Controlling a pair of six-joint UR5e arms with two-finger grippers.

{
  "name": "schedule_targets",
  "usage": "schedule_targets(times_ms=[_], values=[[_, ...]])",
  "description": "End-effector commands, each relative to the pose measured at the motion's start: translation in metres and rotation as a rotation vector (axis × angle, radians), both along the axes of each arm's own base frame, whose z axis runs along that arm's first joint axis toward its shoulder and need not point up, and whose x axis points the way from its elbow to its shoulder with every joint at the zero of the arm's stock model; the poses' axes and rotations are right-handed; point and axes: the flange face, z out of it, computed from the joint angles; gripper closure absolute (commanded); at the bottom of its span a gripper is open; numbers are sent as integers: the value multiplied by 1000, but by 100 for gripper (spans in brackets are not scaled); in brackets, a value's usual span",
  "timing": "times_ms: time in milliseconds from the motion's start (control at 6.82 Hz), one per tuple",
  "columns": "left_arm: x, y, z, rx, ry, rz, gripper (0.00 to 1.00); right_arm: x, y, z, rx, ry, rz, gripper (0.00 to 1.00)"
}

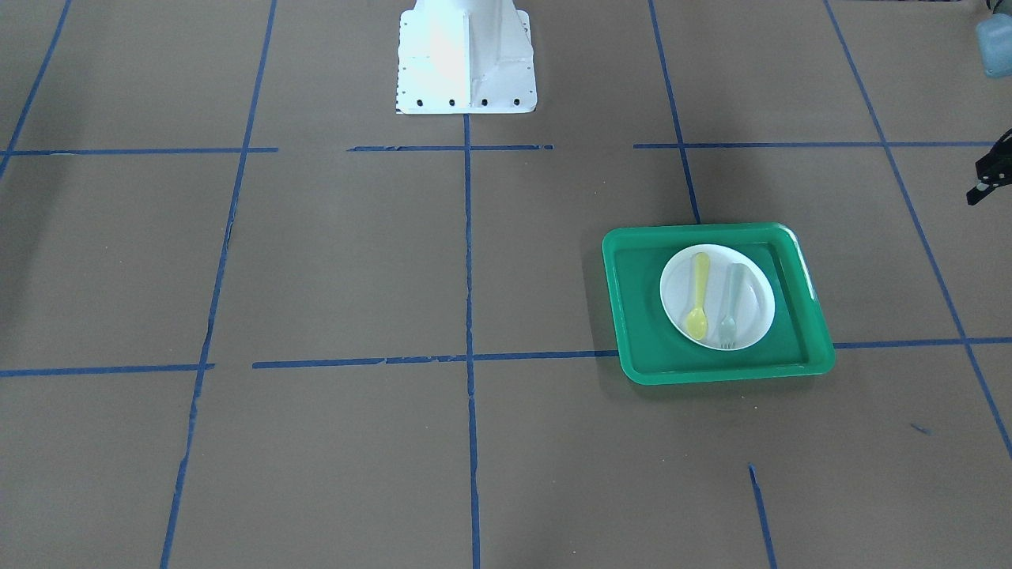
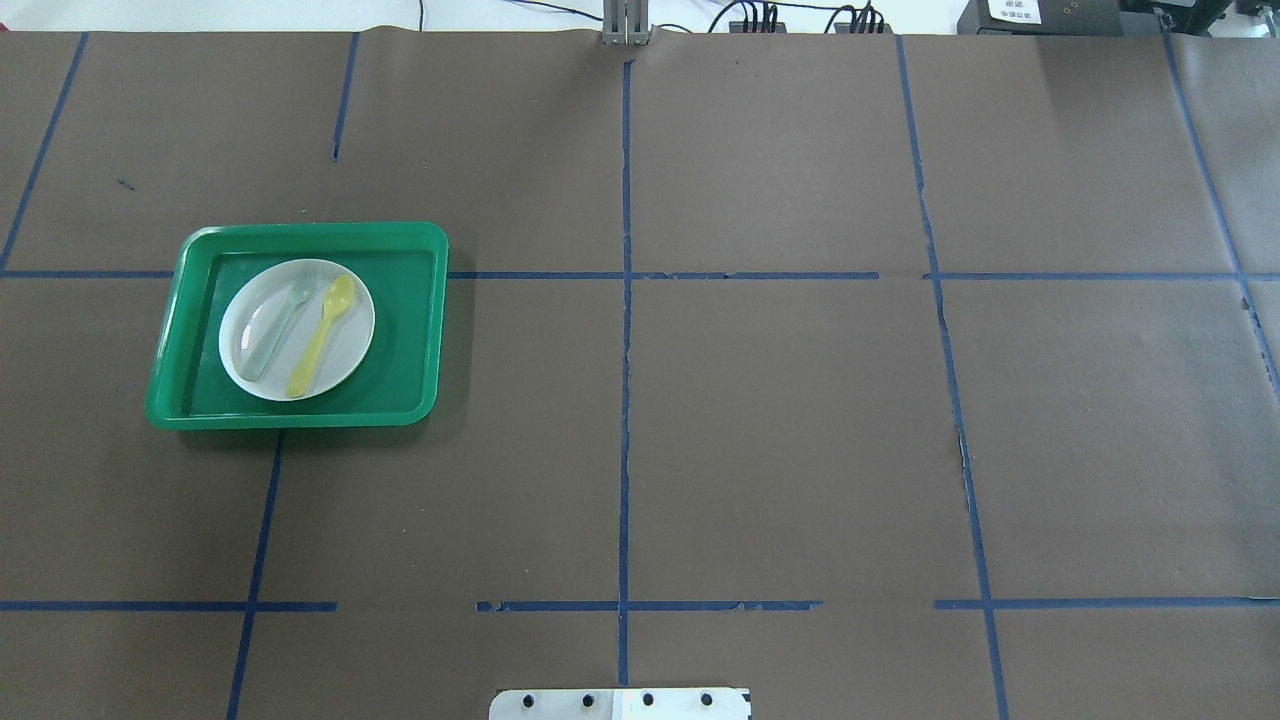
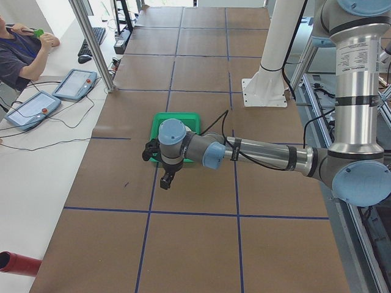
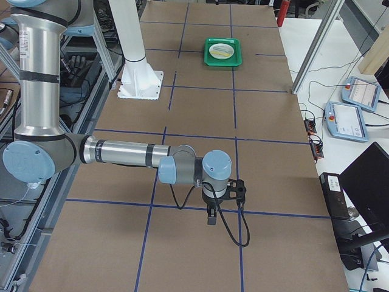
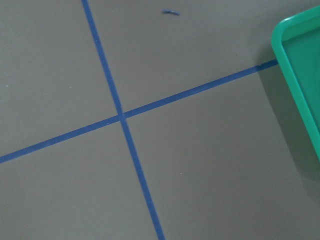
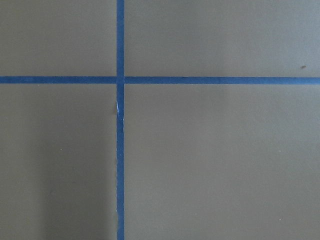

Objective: Place spoon

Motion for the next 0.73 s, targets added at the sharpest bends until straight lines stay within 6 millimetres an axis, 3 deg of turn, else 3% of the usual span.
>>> schedule_targets(times_ms=[0,293,587], values=[[98,1,-38,41,97,7,0,0,0,0,2,0,0,0],[197,-15,-73,32,54,-35,0,0,0,0,1,0,0,0],[257,-22,-99,27,59,-54,2,0,0,0,1,0,0,0]])
